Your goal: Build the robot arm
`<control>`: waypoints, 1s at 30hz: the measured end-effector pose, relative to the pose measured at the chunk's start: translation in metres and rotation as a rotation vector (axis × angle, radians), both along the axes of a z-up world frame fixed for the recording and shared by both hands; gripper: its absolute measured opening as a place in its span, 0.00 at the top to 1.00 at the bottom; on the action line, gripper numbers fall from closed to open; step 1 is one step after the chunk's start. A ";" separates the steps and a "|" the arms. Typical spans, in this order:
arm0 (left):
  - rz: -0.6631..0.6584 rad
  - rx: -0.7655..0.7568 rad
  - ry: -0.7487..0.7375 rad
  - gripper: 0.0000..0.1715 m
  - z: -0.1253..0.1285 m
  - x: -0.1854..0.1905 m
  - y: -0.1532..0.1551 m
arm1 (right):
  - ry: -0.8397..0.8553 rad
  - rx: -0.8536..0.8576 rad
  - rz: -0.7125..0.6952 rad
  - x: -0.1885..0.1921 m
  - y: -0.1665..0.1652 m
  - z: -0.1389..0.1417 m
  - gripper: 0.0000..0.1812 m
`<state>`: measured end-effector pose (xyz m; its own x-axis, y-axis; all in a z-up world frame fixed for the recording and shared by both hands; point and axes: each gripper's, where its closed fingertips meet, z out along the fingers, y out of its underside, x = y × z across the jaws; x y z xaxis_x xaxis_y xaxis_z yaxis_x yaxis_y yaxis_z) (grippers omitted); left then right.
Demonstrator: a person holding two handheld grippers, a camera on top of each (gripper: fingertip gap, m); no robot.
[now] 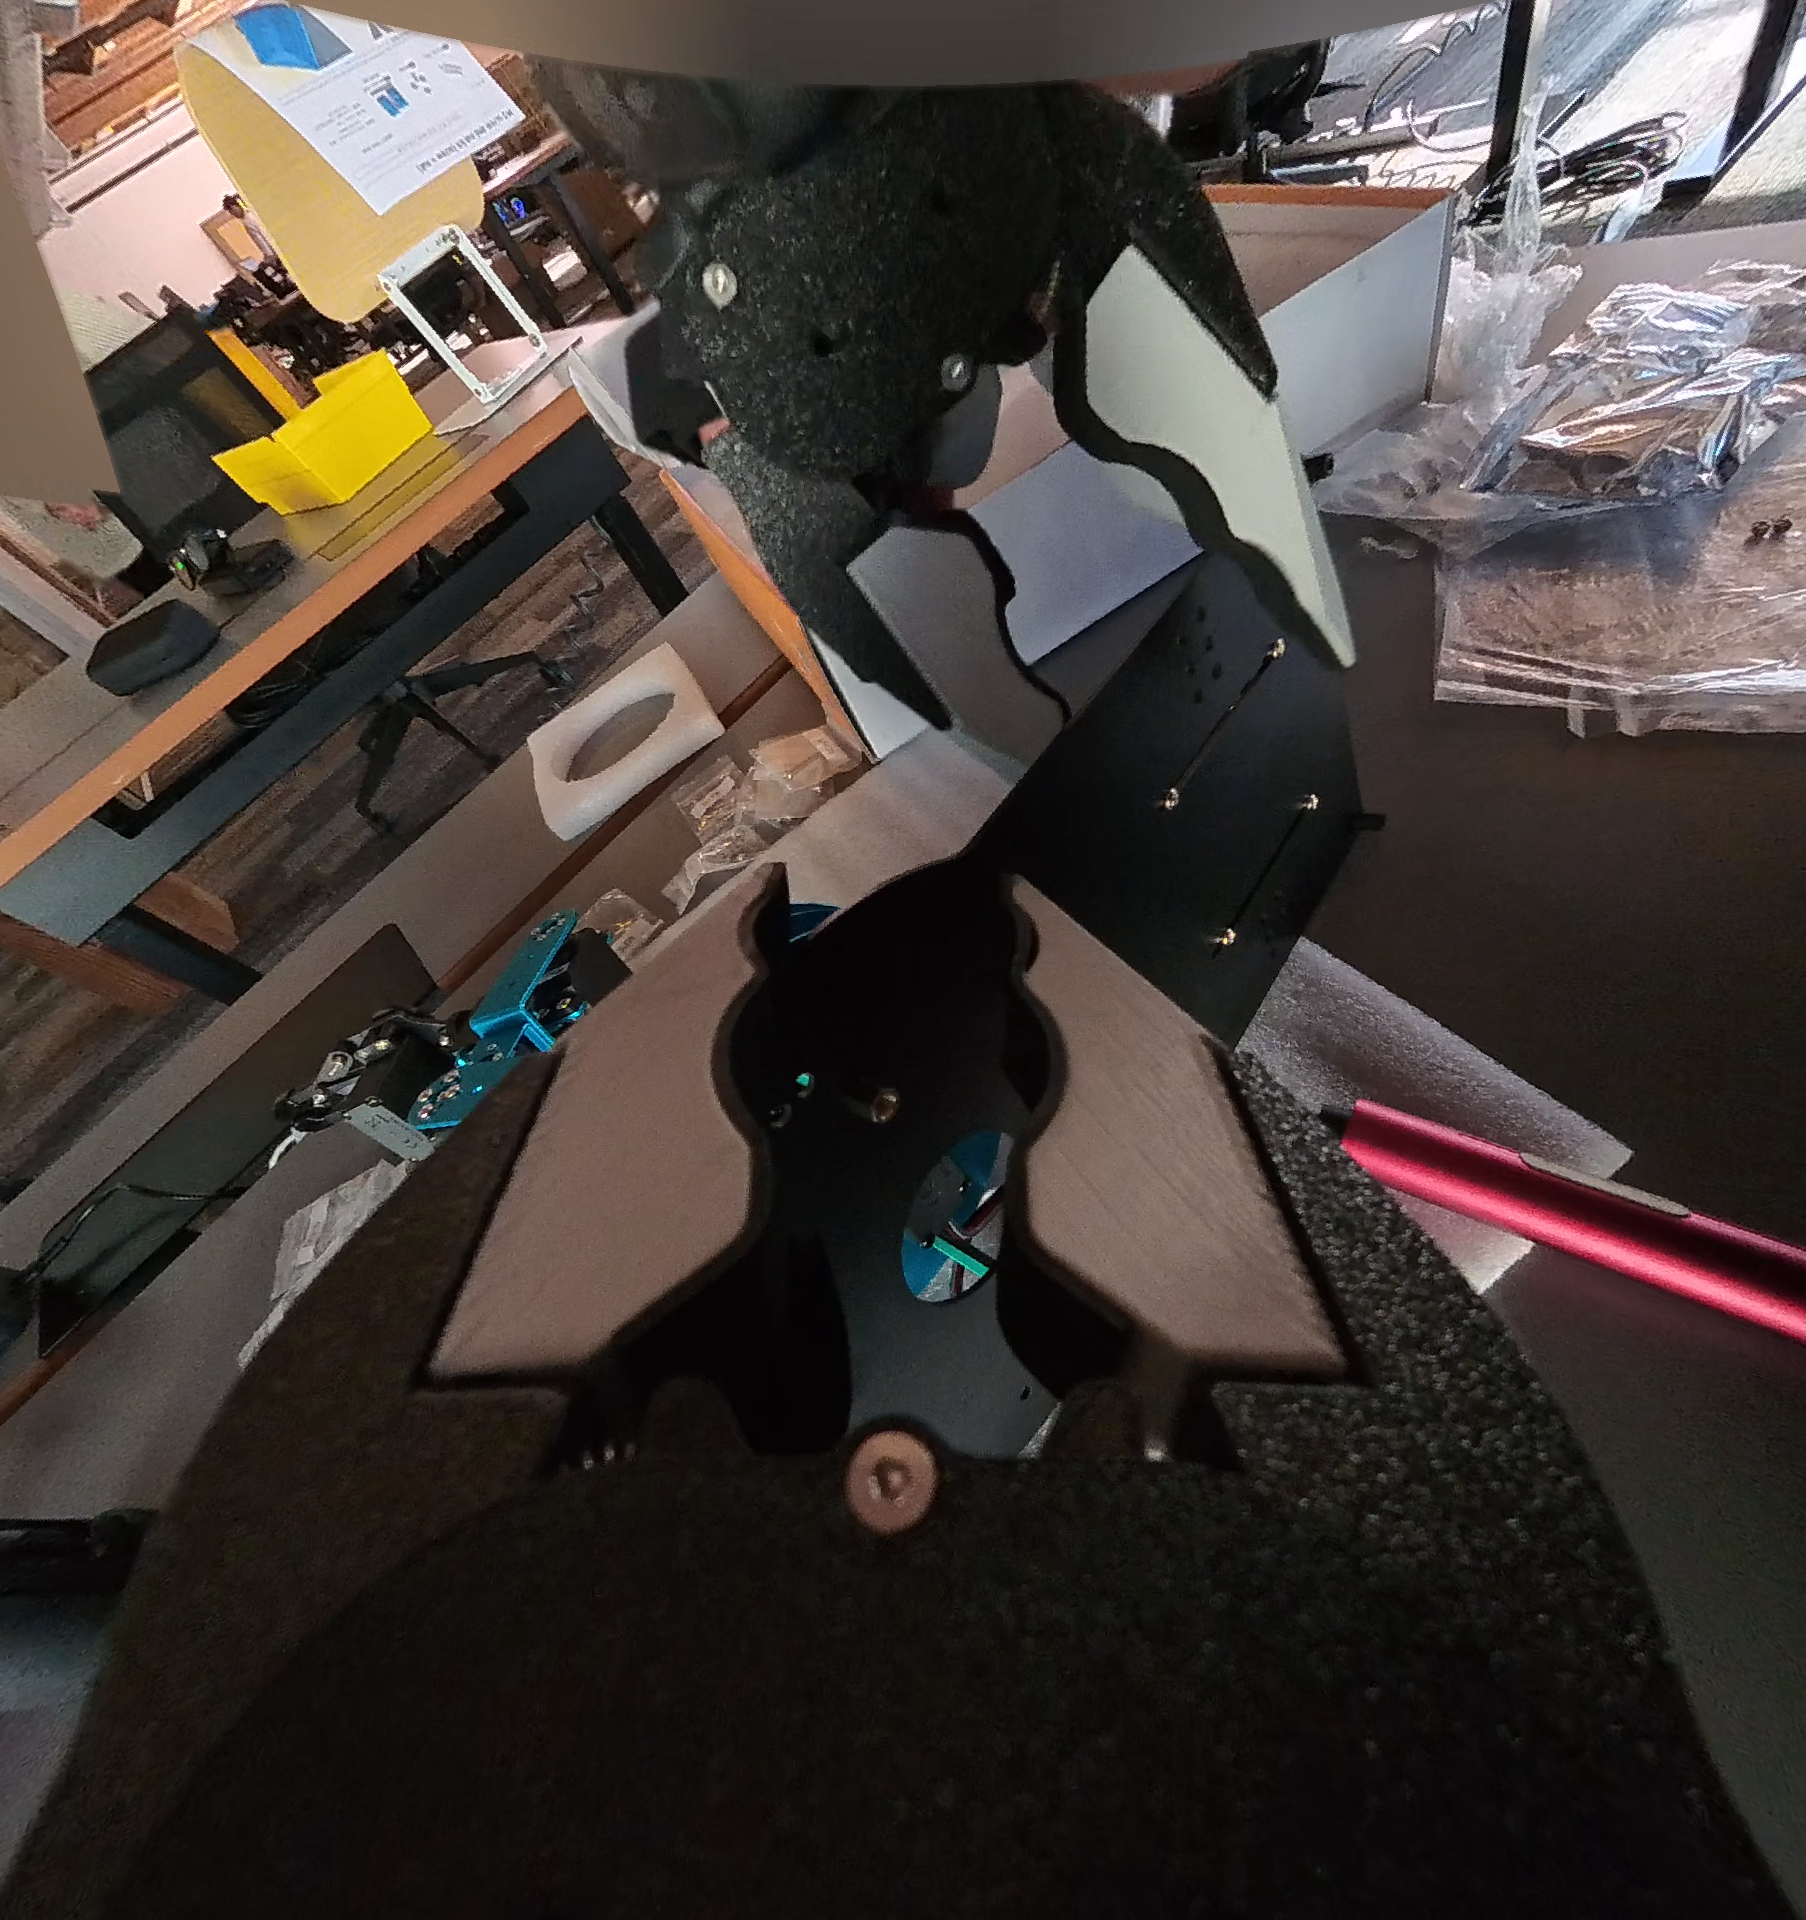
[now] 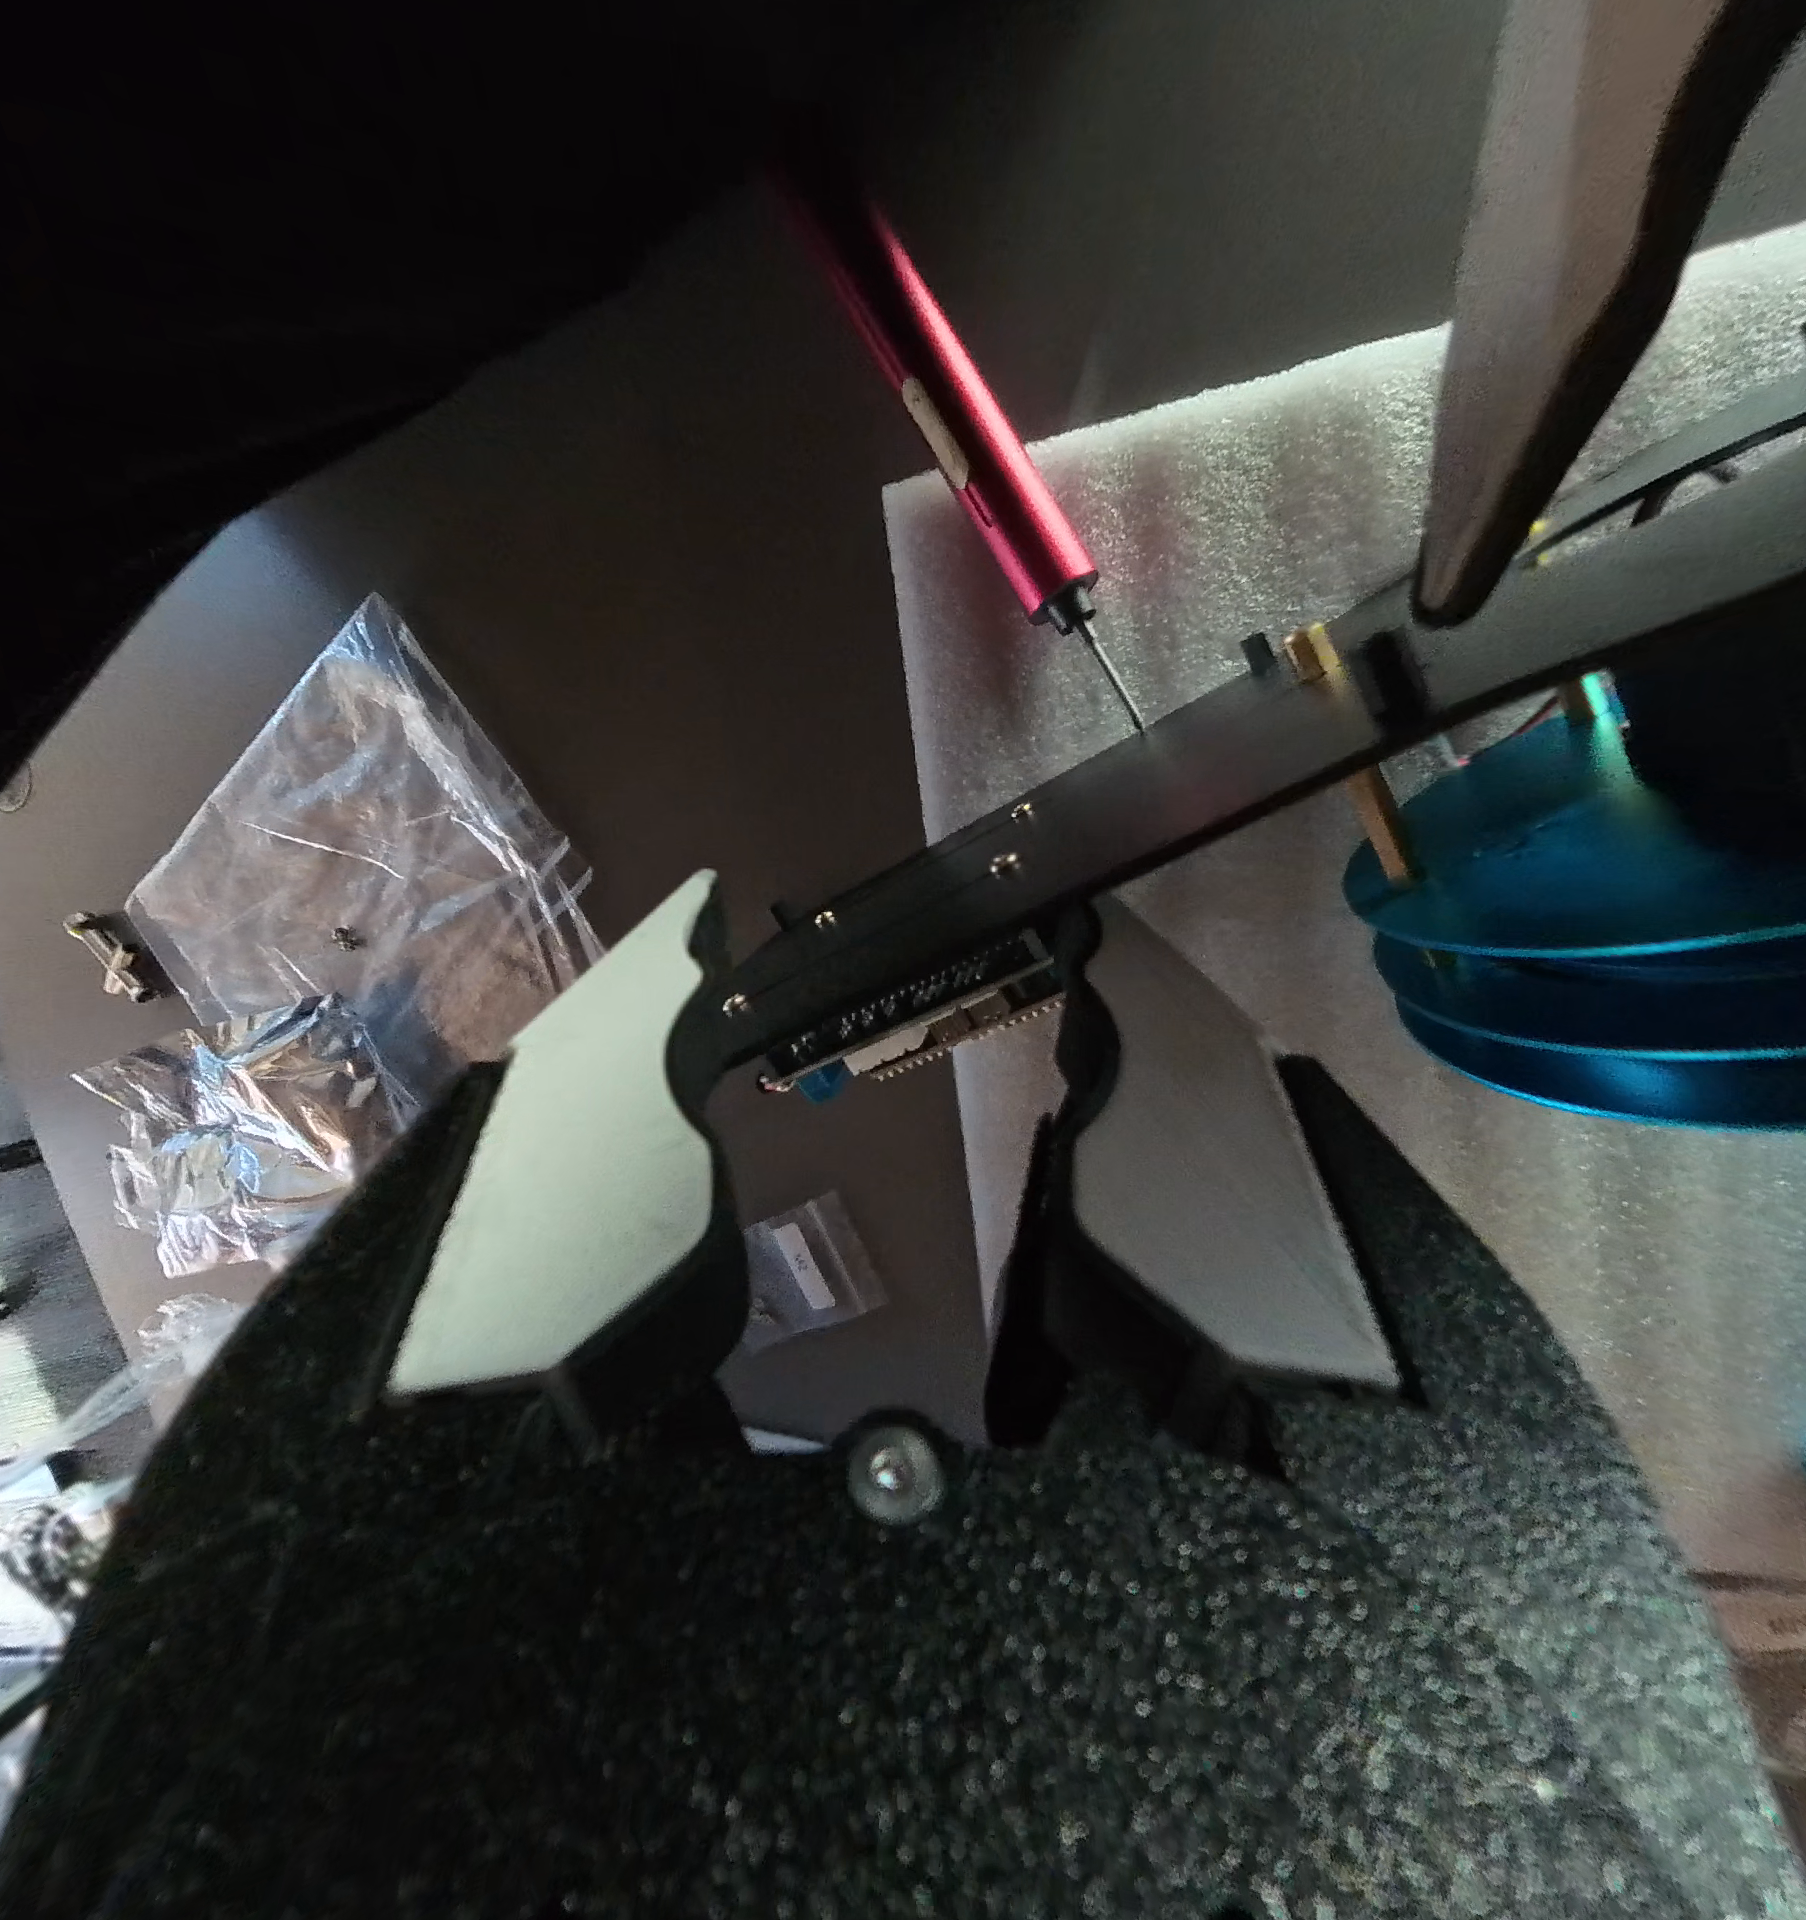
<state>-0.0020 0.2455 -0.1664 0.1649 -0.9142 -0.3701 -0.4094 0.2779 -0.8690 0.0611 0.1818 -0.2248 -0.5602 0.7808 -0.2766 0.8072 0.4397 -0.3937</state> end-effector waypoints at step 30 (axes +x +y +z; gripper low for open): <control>0.099 -0.441 -0.257 0.98 -0.035 0.047 -0.050 | 0.369 0.132 0.000 -0.008 0.025 0.011 0.89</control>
<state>0.0450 0.1952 -0.2010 0.2938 -0.9495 0.1104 -0.1736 -0.1666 -0.9706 0.0528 0.2073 -0.2136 -0.6030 0.7964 0.0468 0.6219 0.5059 -0.5978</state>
